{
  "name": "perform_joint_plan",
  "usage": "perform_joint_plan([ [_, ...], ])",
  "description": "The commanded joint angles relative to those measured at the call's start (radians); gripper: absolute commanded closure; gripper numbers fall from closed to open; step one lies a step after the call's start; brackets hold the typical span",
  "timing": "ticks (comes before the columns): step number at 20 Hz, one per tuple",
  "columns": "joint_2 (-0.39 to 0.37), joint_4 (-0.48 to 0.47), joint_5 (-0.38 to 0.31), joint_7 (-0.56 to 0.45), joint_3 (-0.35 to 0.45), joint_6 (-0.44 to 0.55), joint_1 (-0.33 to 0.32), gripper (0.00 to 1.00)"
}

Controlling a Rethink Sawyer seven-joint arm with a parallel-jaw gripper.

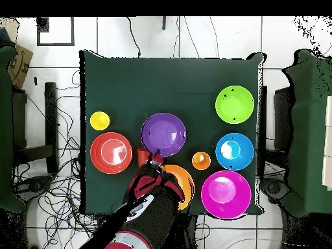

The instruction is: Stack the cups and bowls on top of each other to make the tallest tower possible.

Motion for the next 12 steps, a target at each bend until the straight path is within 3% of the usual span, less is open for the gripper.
perform_joint_plan([
  [1, 0.031, -0.101, 0.036, 0.139, 0.055, -0.018, 0.031, 1.0],
  [12, 0.051, -0.115, 0.034, 0.14, 0.036, -0.029, 0.045, 1.0],
])
